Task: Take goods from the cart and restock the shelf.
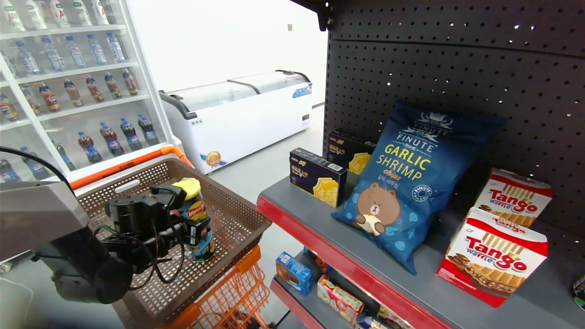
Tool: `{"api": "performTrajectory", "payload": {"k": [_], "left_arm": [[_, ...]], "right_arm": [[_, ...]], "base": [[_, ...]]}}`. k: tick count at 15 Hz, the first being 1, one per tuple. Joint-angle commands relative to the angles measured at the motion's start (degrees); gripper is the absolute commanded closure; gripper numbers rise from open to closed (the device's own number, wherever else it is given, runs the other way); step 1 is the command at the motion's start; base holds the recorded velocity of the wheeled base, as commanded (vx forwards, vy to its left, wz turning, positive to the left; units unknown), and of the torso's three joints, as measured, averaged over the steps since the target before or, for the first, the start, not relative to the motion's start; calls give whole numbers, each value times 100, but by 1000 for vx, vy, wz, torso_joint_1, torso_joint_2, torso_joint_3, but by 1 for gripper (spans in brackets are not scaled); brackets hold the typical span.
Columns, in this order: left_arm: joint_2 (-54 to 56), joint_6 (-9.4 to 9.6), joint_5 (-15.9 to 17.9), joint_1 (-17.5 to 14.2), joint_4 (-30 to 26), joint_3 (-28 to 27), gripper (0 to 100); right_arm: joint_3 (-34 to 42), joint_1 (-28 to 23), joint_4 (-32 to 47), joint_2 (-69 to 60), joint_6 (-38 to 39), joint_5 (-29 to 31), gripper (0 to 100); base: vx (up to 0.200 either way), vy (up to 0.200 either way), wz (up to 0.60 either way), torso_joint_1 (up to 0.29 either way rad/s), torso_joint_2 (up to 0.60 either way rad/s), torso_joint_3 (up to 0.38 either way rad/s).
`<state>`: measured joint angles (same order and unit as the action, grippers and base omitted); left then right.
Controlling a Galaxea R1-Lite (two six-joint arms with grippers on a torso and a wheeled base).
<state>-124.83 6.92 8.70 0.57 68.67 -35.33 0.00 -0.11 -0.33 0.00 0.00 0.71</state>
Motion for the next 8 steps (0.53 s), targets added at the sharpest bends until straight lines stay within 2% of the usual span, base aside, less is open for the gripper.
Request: {"api": "performTrajectory", "payload": {"k": [1, 3, 4, 5, 6, 8], "left_arm": [[135, -7, -9, 22, -20, 26, 100], [671, -42, -35, 57, -178, -36, 100], [1295, -51, -431, 136, -1110, -308, 100], [1523, -86, -580, 145, -1453, -466, 100], [2033, -218, -642, 154, -1963, -651, 100], [2648, -227, -589, 171, -2578, -835, 100]], "right_arm": [[0, 2, -2, 0, 0, 0, 0], [0, 2, -2, 0, 0, 0, 0], [0, 2, -2, 0, 0, 0, 0], [0, 2, -2, 0, 0, 0, 0], [0, 2, -2, 0, 0, 0, 0], [0, 2, -2, 0, 0, 0, 0]], "base": [[0, 0, 0, 0, 0, 0], [0, 0, 0, 0, 0, 0], [0, 0, 0, 0, 0, 0], [0, 0, 0, 0, 0, 0], [0, 0, 0, 0, 0, 0], [0, 0, 0, 0, 0, 0]]}}
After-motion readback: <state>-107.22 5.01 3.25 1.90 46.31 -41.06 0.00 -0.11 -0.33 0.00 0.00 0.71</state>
